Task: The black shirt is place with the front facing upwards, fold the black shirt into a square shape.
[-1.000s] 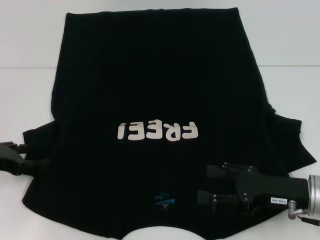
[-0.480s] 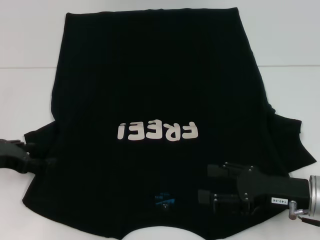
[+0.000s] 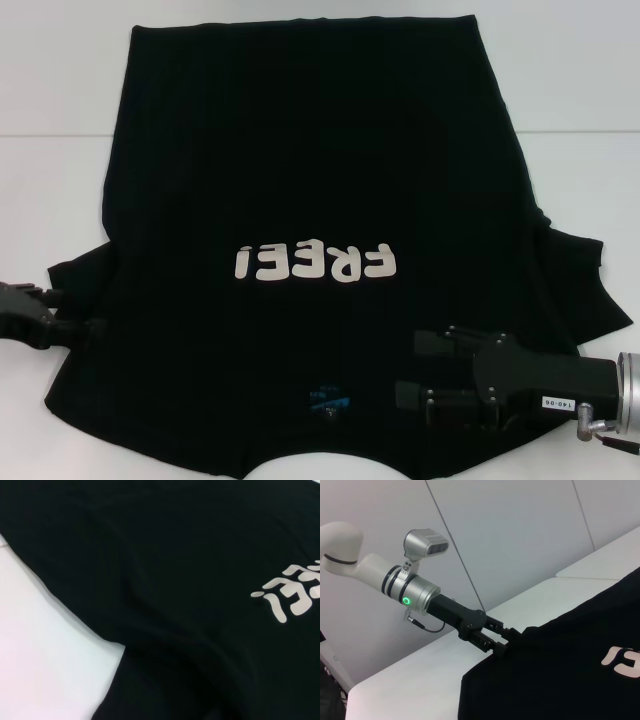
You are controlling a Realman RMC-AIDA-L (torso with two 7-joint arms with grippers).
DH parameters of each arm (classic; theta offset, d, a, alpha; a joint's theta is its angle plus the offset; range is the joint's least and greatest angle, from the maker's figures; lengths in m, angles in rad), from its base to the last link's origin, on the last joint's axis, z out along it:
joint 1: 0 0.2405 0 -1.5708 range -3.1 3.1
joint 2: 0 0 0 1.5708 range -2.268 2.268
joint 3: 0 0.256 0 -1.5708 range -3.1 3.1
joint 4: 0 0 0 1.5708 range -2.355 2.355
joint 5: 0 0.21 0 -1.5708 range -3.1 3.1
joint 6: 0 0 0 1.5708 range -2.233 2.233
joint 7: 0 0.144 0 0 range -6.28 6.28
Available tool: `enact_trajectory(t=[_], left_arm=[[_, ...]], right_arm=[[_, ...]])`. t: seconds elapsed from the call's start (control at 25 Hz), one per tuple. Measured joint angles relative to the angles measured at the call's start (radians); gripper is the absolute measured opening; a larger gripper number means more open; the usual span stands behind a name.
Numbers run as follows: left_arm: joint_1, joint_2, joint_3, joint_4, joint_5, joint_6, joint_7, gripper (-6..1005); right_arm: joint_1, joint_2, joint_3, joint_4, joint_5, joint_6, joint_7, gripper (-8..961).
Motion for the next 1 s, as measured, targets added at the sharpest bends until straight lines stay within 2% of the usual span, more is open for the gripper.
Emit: enact_trajectory(t=[1.0], left_arm=[[-0.014, 0.003, 0.007, -0.008, -0.001, -0.02, -0.018, 744]], right_arm=[[-0.023, 0.003, 0.002, 0.003, 0.001, -0.005, -0.015, 900]])
